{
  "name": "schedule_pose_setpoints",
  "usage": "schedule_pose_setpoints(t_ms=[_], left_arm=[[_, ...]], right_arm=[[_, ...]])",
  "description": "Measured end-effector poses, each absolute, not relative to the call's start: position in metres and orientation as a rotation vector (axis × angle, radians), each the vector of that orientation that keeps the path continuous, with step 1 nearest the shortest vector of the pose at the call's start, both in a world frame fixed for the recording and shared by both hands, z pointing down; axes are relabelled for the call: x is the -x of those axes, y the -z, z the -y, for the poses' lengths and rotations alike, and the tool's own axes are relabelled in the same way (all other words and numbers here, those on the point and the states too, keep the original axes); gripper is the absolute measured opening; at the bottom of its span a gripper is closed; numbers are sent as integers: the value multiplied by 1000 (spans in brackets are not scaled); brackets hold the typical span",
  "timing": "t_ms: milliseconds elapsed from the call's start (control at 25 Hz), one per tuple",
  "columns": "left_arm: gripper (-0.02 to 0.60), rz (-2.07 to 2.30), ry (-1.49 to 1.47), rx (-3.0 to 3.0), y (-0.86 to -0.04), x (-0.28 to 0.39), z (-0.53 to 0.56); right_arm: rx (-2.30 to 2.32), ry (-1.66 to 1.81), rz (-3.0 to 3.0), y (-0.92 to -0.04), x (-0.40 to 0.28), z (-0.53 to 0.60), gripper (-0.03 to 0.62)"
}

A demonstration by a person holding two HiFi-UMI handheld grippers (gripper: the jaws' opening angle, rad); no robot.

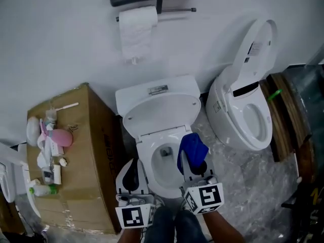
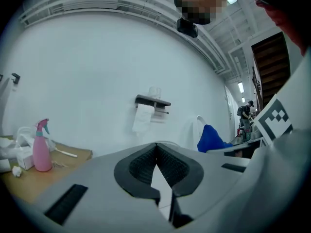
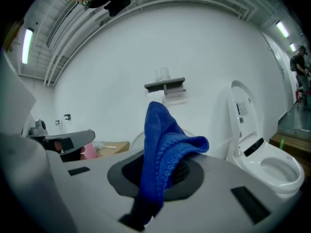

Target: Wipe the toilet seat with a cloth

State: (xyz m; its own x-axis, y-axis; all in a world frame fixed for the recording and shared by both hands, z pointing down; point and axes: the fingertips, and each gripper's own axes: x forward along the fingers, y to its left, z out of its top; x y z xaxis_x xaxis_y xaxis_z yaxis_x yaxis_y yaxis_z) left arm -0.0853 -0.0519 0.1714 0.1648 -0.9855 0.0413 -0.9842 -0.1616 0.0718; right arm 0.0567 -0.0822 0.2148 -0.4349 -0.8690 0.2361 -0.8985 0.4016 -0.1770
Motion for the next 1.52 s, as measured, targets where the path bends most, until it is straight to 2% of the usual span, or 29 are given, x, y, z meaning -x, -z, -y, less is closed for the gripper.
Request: schedule_pose_setpoints(t_ms=[280, 560, 1520], left_arm=[[15, 1987, 110, -2352, -49, 81, 21], [15, 2006, 147, -2382, 24, 71, -7], [15, 2053, 183, -2505, 77, 55, -54]], right_arm=[[-1580, -256, 2655, -63, -56, 32, 61], [-1589, -120, 2741, 32, -70, -5, 61], [-1530, 76, 2802, 83, -75, -46, 61]])
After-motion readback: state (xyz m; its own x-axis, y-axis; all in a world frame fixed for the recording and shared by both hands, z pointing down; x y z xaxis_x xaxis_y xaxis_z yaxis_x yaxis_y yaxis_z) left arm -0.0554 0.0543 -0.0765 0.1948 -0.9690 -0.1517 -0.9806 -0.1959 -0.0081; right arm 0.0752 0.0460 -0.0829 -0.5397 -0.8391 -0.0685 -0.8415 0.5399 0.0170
